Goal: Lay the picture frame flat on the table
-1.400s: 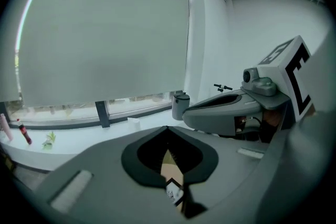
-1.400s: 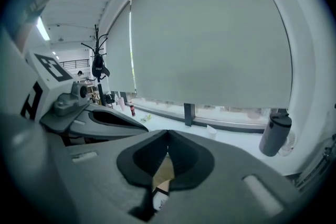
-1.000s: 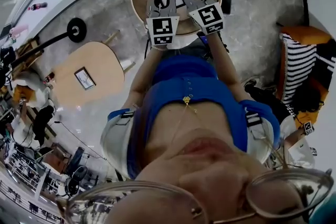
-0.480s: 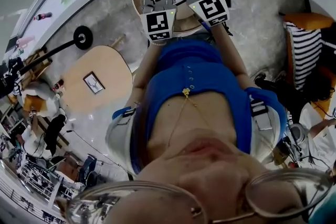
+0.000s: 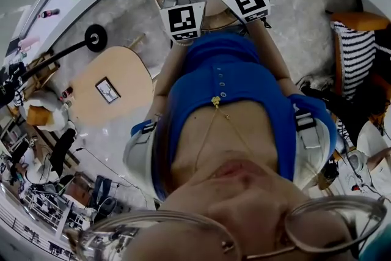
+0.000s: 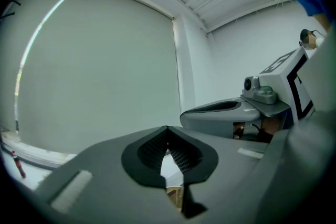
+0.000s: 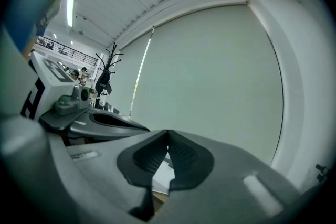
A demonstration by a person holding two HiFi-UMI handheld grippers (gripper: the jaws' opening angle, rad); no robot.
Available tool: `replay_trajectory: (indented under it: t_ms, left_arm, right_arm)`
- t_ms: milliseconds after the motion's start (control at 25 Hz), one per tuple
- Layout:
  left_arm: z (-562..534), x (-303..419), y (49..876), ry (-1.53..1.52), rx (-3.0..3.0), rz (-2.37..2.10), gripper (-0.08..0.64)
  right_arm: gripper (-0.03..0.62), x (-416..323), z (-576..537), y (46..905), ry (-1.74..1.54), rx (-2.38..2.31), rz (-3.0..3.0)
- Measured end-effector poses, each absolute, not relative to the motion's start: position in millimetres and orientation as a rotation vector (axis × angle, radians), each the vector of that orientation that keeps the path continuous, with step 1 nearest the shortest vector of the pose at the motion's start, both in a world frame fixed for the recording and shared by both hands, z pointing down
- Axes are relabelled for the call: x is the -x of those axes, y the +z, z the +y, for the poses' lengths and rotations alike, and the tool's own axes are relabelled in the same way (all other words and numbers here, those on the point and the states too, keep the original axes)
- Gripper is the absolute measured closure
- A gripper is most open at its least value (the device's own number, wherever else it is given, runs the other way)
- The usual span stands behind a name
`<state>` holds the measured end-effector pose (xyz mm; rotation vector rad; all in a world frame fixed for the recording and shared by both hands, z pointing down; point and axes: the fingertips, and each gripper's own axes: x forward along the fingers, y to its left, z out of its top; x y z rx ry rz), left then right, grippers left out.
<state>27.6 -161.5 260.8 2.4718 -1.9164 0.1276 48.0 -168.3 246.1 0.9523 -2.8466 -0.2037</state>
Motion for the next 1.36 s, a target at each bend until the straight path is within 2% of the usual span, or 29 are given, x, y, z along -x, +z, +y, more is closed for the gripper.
replay_trajectory:
  t_ms: [1360]
  left_arm:
    - [-154.3,-7.7,270.3,0.129,-2.421,-1.946,0.561]
  right_arm:
    - [0.592,-32.1,-165.0,263.8,-0.148,-0.868,-2.839]
